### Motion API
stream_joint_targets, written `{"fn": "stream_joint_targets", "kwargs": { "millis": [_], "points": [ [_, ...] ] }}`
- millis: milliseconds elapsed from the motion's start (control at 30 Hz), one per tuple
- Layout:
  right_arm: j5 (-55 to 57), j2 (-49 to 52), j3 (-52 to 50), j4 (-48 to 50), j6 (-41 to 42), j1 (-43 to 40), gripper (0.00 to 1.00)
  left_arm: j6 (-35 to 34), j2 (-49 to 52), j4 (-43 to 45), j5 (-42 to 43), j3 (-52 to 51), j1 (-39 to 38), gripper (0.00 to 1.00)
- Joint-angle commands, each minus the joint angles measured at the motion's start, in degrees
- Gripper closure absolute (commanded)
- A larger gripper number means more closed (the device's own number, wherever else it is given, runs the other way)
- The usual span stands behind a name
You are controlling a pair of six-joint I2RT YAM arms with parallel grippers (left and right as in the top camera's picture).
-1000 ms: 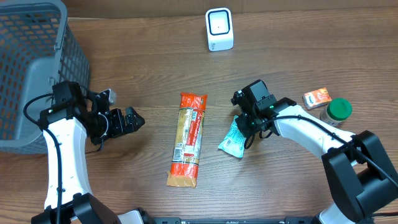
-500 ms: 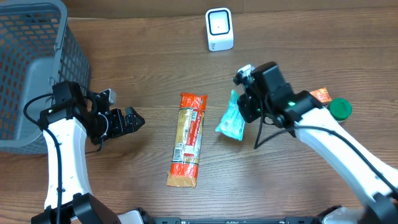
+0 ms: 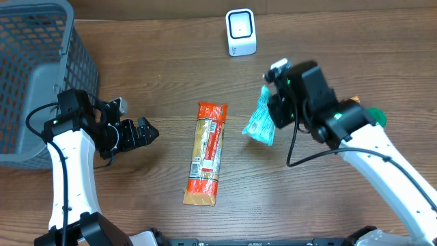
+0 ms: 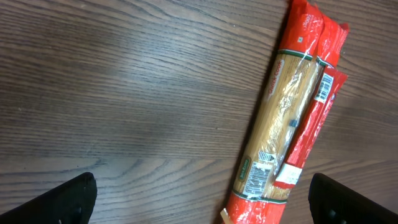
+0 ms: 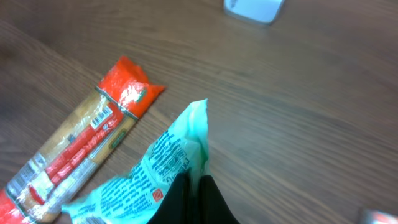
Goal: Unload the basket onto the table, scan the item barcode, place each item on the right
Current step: 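Carry the teal bag with the right gripper to the white scanner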
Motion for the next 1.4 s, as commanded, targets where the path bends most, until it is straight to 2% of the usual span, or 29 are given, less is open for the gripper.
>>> {"fn": "stream_joint_targets", "kwargs": {
  "millis": [0, 200, 333, 567, 967, 1100, 1267, 1367],
  "points": [
    [4.3, 2.4, 15.4, -5.1, 1.8, -0.4, 0.97, 0.9, 0.2, 0.2, 0.8, 0.0, -0.4, 0.01],
    [10.9, 20.7, 49.3, -26.8, 1.7, -0.4, 0.97, 0.9, 0.2, 0.2, 0.8, 0.0, -0.4, 0.01],
    [15.8, 31.0, 62.9, -27.8, 0.7, 0.5, 0.97, 0.9, 0.2, 0.2, 0.9, 0.0, -0.4, 0.00],
    [28.0, 39.3, 63.1, -13.0, -10.9, 1.4, 0.97, 0.9, 0.2, 0.2, 0.9, 0.0, -0.4, 0.00],
    [55.9, 53.5, 63.1, 20.4, -12.1, 3.5, 0.97, 0.9, 0.2, 0.2, 0.8, 0.0, -0.4, 0.01],
    [63.4, 59.0, 62.8, 33.5, -21.9, 5.0, 0.96, 0.9, 0.2, 0.2, 0.9, 0.0, -0.4, 0.01],
    [64.0, 65.6, 62.6, 47.4, -40.1, 6.1, 0.96, 0.9, 0.2, 0.2, 0.8, 0.0, -0.4, 0.00],
    [64.3, 68.0, 62.5, 52.5, -45.7, 6.4, 0.96, 0.9, 0.2, 0.2, 0.8, 0.0, -0.4, 0.00]
  ]
}}
